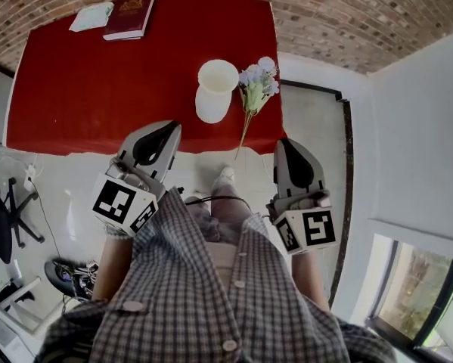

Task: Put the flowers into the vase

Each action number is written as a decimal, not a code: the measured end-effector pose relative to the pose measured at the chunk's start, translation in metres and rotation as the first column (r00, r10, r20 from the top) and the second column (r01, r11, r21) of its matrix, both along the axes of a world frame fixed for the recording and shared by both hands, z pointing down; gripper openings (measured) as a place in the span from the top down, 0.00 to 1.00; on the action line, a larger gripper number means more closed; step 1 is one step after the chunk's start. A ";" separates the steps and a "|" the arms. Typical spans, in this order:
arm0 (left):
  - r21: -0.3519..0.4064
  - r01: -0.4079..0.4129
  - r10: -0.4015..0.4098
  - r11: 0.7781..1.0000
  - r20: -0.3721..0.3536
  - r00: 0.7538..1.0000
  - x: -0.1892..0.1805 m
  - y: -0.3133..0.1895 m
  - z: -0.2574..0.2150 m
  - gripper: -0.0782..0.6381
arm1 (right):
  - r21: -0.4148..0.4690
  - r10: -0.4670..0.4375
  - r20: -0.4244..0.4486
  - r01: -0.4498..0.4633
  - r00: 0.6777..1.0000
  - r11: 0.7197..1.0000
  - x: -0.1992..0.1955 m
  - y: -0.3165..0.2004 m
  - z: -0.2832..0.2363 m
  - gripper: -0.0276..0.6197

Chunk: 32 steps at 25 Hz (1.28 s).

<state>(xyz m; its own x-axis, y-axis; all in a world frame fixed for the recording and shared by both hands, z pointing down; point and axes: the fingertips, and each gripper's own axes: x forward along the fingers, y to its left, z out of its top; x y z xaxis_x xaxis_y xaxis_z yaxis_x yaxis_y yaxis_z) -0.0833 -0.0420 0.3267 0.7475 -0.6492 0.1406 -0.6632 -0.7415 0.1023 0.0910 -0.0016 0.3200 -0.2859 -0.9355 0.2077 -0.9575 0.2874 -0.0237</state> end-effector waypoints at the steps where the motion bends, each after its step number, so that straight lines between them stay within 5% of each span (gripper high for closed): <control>1: -0.002 0.004 -0.004 1.000 0.001 1.000 0.003 -0.004 0.001 0.88 | 0.006 -0.014 0.001 0.014 1.000 1.000 0.002 -0.007 -0.001 0.95; 9: -0.032 0.040 -0.037 0.999 0.085 0.996 0.033 -0.035 0.027 0.87 | -0.058 -0.101 -0.012 0.100 0.995 0.993 0.021 -0.052 0.008 0.95; 22: -0.085 0.050 -0.027 0.995 0.258 0.966 0.054 -0.066 0.063 0.50 | -0.071 -0.222 -0.004 0.222 0.975 0.973 0.031 -0.103 0.012 0.95; 32: -0.153 0.076 -0.036 0.985 0.251 0.967 0.071 -0.080 0.092 0.44 | -0.099 -0.240 0.005 0.239 0.971 0.966 0.044 -0.115 0.023 0.95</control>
